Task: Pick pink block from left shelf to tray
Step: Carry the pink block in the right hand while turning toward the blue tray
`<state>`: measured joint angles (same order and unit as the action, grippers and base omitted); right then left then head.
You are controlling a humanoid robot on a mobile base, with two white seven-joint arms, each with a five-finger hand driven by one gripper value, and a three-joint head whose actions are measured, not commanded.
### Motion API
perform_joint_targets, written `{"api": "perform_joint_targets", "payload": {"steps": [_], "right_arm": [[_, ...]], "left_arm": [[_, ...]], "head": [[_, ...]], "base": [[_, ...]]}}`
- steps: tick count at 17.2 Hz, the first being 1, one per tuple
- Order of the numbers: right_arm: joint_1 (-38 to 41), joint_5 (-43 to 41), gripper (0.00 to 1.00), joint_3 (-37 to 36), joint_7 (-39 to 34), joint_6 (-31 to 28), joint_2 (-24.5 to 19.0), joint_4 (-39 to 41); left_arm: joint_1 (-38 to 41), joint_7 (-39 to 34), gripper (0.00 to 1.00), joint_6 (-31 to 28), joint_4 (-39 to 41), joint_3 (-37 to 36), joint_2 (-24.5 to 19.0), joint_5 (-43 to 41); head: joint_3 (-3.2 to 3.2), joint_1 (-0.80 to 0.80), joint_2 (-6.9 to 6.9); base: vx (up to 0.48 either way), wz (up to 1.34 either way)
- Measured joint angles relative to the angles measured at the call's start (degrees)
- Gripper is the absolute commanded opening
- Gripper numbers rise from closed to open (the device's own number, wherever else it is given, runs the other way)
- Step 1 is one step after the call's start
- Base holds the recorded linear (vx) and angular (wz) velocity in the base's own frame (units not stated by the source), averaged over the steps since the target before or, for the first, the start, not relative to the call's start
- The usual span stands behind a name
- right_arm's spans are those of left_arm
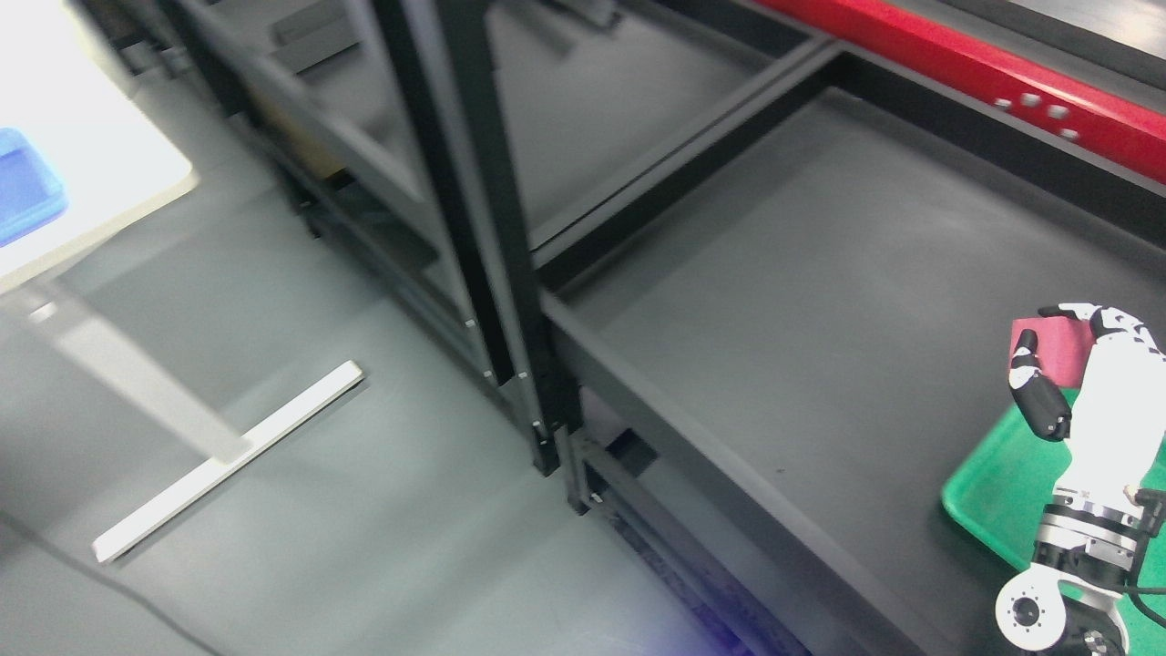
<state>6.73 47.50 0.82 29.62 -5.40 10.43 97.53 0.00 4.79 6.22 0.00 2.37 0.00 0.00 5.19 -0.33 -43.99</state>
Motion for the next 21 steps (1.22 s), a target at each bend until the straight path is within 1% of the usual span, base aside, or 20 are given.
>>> {"api": "perform_joint_targets", "payload": {"steps": [16, 21], "right_arm": [[1.2, 0.0, 0.02, -0.7, 0.0, 0.0, 0.2, 1.0], [1.3, 0.0, 0.02, -0.7, 0.0, 0.0, 0.2, 1.1]], "left_arm": [[0.0, 0.0, 1.00, 0.0, 0.0, 0.0, 0.0, 0.0], [0.0, 0.0, 1.00, 0.0, 0.0, 0.0, 0.0, 0.0]], "head": [[0.00, 0.00, -0.01], [0.00, 0.00, -0.01]], "base": [[-0.123, 0.82], [-0.093, 0.61]]}}
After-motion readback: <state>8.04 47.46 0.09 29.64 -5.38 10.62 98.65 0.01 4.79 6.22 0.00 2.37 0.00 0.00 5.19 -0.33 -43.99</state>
